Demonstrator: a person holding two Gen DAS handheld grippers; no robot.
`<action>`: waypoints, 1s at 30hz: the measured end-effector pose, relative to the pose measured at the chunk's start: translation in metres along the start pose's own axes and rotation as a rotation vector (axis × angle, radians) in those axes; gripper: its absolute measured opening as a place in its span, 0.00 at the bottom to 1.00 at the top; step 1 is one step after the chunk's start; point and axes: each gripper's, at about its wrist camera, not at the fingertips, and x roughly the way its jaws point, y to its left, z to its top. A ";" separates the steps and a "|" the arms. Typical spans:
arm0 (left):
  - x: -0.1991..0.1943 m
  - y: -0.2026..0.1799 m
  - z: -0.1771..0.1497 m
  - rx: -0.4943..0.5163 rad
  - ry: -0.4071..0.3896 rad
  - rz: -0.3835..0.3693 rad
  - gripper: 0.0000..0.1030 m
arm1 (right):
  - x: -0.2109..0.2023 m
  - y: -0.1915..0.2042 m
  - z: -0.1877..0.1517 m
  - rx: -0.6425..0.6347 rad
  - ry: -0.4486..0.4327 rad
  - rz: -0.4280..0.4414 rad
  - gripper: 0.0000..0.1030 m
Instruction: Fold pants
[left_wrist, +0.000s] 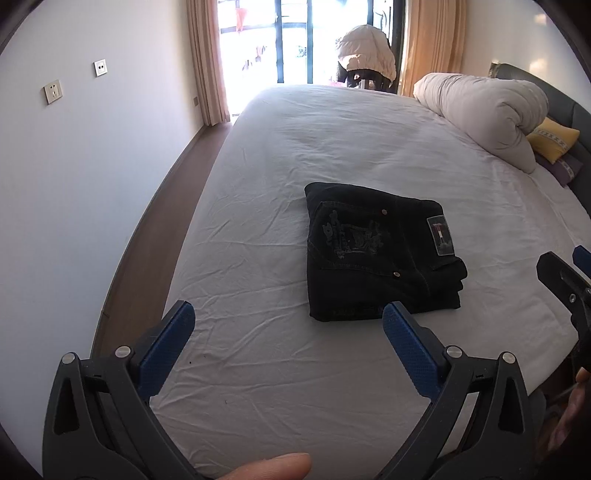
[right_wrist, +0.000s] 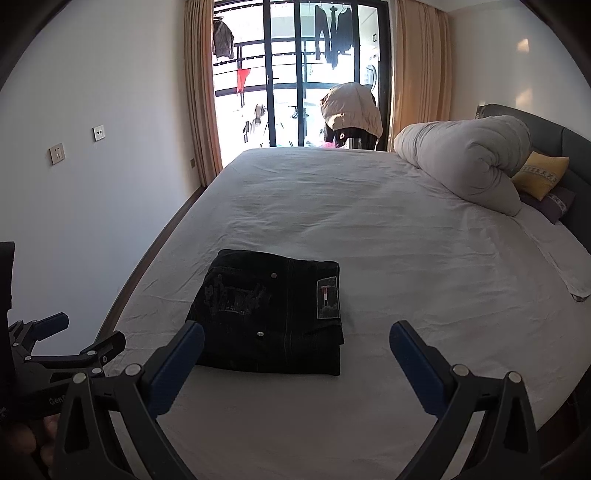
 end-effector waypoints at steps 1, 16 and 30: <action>0.000 0.000 0.000 0.000 0.000 -0.001 1.00 | 0.000 0.000 0.000 -0.001 0.001 0.000 1.00; -0.001 -0.002 -0.003 0.000 0.002 -0.002 1.00 | 0.001 0.000 -0.001 -0.004 0.012 0.005 1.00; -0.001 -0.004 -0.006 0.004 0.008 -0.011 1.00 | 0.003 0.000 -0.006 -0.001 0.017 0.006 1.00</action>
